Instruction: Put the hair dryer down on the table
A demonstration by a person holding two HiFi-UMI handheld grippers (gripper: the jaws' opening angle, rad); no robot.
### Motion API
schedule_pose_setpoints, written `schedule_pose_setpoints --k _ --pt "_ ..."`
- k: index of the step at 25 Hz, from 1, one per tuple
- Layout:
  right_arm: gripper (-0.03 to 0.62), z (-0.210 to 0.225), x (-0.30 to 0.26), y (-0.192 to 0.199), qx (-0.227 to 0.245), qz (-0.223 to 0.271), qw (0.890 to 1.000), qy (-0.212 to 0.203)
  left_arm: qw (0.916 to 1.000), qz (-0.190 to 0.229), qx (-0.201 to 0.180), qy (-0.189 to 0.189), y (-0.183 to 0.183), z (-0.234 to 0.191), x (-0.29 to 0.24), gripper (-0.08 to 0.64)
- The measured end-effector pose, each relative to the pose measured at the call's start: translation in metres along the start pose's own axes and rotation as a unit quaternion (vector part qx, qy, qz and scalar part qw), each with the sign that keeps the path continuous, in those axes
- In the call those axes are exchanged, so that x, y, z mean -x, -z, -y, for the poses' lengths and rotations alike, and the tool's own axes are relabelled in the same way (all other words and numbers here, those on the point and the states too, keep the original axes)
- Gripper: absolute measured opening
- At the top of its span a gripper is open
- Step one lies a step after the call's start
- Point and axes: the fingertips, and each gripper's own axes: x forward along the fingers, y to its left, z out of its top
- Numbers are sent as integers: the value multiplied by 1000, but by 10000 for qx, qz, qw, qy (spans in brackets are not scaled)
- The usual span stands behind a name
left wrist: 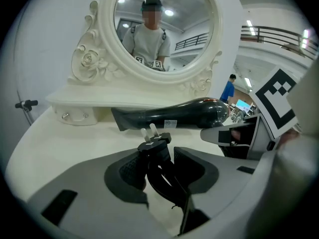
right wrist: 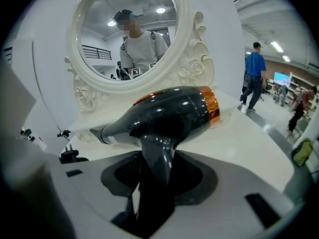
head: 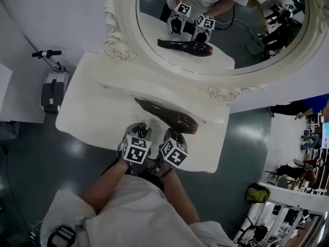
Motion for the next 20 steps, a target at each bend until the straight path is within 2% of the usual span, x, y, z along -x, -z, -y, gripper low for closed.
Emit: schedule_pose_setpoints --k 10,20 --pt "187 -6 -16 2 96 -185 9998 57 10000 -84 3 34 -4 -10 -11 164" --pt "187 -15 -31 15 -20 -447 9990 -23 9998 -193 -47 -26 -4 -25 -16 164"
